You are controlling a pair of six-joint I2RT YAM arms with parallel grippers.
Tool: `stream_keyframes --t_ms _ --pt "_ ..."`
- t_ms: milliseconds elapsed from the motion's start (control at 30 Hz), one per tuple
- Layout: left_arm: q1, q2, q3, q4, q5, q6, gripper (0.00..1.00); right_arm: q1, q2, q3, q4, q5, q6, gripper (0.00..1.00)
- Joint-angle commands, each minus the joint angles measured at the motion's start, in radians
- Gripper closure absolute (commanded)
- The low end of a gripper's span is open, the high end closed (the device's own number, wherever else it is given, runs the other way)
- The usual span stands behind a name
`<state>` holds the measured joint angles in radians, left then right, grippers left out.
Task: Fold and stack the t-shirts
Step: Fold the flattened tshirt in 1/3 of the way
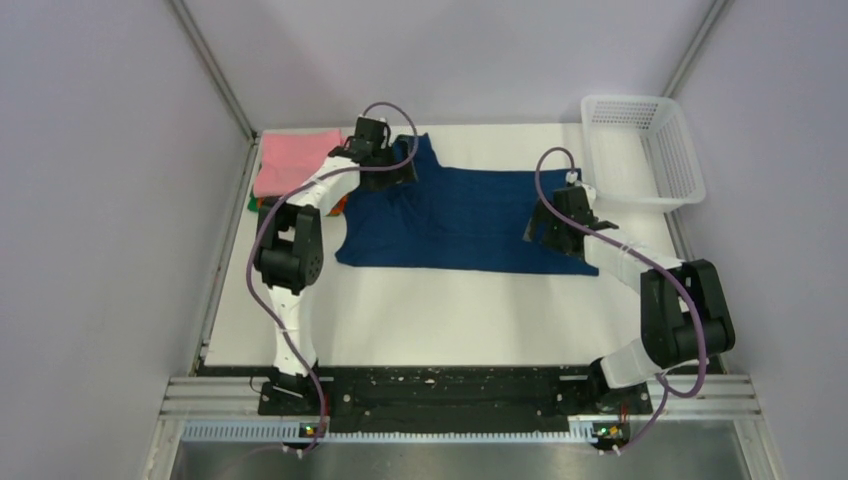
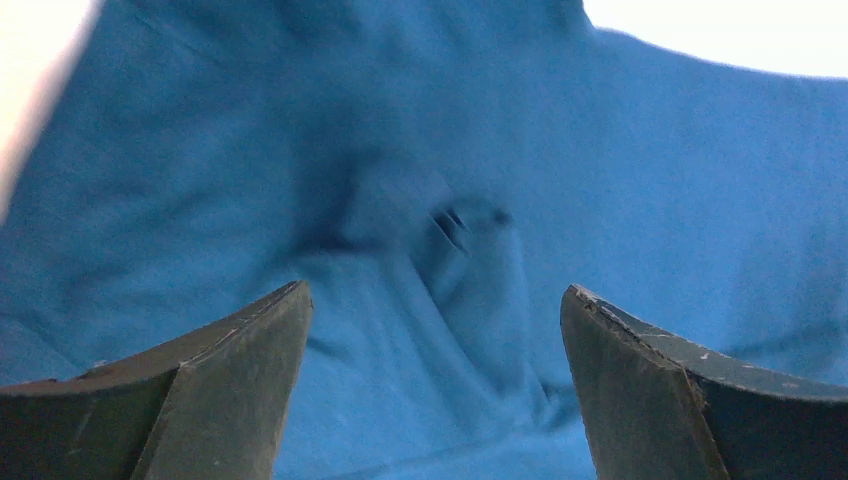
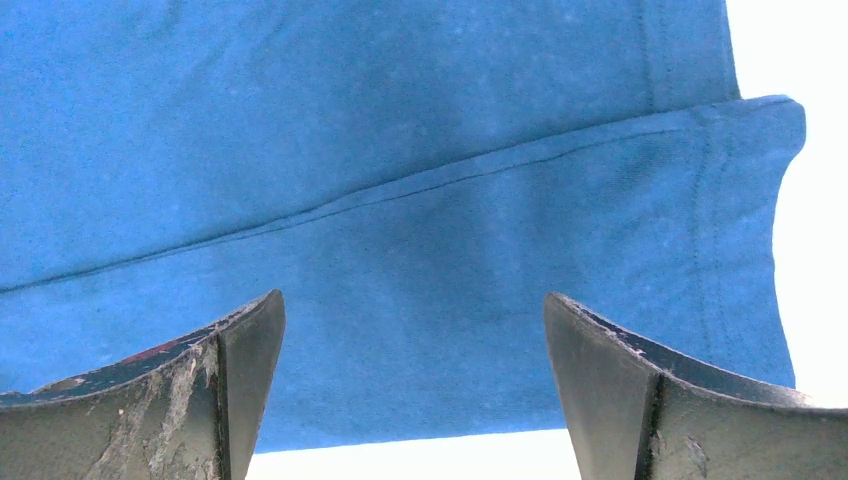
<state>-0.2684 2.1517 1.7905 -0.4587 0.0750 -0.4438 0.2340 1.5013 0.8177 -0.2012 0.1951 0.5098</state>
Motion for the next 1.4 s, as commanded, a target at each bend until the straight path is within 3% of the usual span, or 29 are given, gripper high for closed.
stream_keyframes --t_ms 0,300,433,633,1033,1367 --pt "-0.065 -0.155 -0.204 0.158 0.164 -0.056 0.01 0.005 -0.010 -0.018 0.096 -0.085 -0.033 0.02" --pt "-0.078 -0.202 -0.469 0.179 0.198 -0.094 0.01 0.005 0.112 -0.058 0.191 -0.113 -0.006 0.03" --pt "-0.079 -0.274 -0.582 0.150 0.160 -0.094 0.01 0.004 0.091 -0.120 0.173 -0.137 0.027 0.05" --pt "-0.098 -0.458 -0.796 0.181 0.151 -0.151 0.01 0.013 -0.072 -0.250 0.043 -0.130 0.097 0.06" --pt "-0.289 -0.896 -1.218 0.073 0.016 -0.374 0.01 0.071 -0.542 -0.482 -0.297 -0.188 0.241 0.03" --pt "-0.337 -1.115 -1.291 0.008 -0.030 -0.465 0.01 0.167 -0.761 -0.505 -0.496 -0.160 0.387 0.01"
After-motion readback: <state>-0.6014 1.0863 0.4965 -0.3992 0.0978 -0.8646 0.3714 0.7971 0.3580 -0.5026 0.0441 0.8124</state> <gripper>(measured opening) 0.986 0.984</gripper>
